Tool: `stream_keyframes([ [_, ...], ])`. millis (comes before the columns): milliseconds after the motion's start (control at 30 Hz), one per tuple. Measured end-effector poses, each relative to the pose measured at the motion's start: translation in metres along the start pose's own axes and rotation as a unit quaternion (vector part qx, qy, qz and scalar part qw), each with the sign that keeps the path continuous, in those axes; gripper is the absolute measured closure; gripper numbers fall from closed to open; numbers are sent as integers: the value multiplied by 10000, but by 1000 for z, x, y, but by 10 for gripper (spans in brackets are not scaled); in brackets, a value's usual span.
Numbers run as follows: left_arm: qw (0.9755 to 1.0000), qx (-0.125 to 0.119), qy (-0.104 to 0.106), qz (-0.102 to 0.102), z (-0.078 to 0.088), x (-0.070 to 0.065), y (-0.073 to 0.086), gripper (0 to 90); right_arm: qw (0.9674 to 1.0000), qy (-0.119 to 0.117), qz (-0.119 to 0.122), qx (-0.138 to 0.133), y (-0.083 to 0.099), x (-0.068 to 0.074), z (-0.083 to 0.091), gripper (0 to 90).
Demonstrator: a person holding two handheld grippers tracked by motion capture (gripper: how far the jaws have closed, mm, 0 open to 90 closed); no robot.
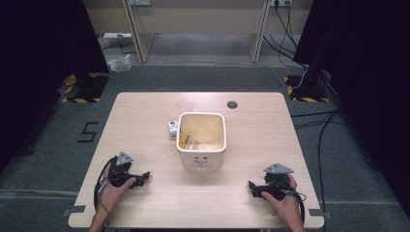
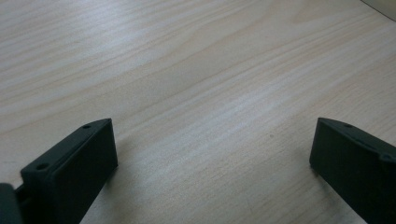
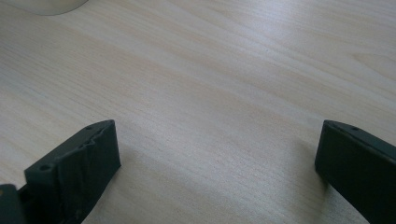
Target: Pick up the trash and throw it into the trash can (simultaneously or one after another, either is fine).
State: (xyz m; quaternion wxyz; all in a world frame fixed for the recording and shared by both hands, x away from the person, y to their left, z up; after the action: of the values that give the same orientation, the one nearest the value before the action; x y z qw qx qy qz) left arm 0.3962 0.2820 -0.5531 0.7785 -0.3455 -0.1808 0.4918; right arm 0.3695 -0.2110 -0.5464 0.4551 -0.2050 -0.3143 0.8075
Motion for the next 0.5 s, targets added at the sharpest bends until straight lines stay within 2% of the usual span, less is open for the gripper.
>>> stream_keyframes([
  [133, 9999, -56, 84, -52, 1, -1, 0, 19, 10000, 0, -1, -3, 0, 0, 0, 2],
  [167, 9998, -70, 140, -103, 1, -1, -1, 40, 10000, 0, -2, -1, 0, 0, 0, 3],
  [200, 9996, -157, 198, -129, 1, -2, -2, 113, 10000, -1, -1, -1, 0, 0, 0, 2],
  [233, 9996, -157, 198, -129, 1, -2, -2, 142, 10000, -1, -1, -1, 0, 0, 0, 2],
  [367, 9987, -219, 446, -149, -3, -5, -9, 150, 10000, -1, -3, -1, 0, 0, 0, 2],
  [467, 9981, -273, 451, -323, -8, -8, -21, 149, 10000, -1, -2, -1, 0, 0, 0, 3],
  [500, 9981, -273, 451, -323, -8, -8, -21, 149, 10000, -1, -2, -1, 0, 0, 0, 3],
])
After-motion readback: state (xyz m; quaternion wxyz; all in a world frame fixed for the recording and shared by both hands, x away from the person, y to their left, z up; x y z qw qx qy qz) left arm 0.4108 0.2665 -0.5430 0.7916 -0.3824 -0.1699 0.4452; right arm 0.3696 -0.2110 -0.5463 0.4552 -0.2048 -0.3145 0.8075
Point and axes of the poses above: each handheld gripper's, and its own axes: z roughly backward along the jaws, y roughly out of its underside, x roughly to its left, the point moved 4 cm from there along -z, roughly forward along the jaws, and after that the axes turned 3 degrees about z, right-handed, at the moved point
